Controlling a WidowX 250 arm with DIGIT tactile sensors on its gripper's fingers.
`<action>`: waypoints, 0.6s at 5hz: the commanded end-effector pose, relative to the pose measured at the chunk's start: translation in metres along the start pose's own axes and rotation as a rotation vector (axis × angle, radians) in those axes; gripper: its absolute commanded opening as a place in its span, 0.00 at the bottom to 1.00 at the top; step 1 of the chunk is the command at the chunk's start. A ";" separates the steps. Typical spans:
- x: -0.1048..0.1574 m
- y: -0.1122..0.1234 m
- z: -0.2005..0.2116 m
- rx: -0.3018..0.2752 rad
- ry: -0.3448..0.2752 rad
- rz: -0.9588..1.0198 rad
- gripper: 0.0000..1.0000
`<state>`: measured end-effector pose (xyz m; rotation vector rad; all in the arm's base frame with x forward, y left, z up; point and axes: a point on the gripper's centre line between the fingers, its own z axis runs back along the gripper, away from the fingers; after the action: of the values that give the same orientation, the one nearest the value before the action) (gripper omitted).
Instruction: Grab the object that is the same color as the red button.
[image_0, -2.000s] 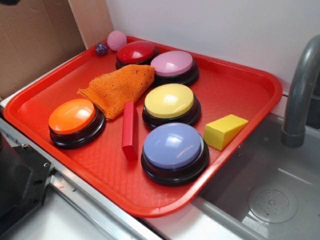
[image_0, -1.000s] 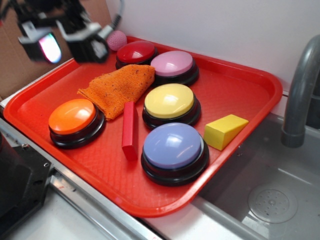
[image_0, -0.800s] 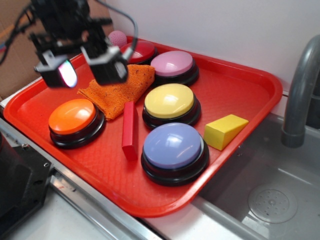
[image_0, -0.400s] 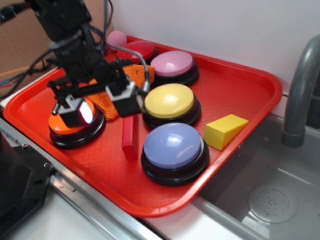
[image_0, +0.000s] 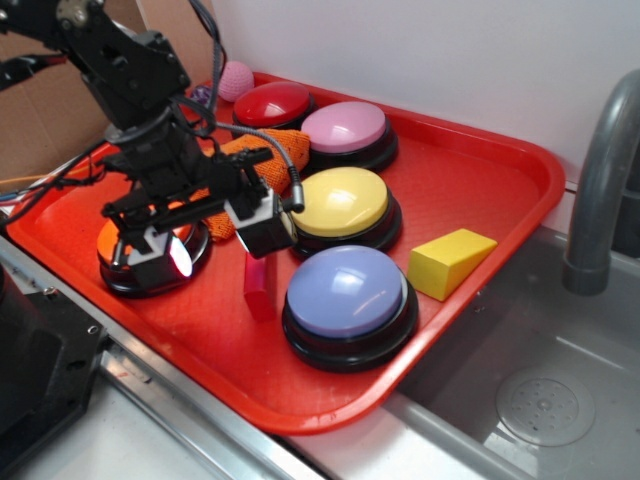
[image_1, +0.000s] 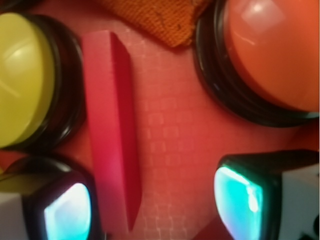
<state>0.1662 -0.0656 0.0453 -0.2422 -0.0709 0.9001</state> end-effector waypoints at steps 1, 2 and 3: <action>0.006 -0.001 -0.005 -0.073 -0.011 0.139 1.00; 0.010 0.001 -0.009 -0.103 0.006 0.157 1.00; 0.012 0.003 -0.010 -0.105 -0.011 0.156 1.00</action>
<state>0.1671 -0.0594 0.0308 -0.3325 -0.0916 1.0490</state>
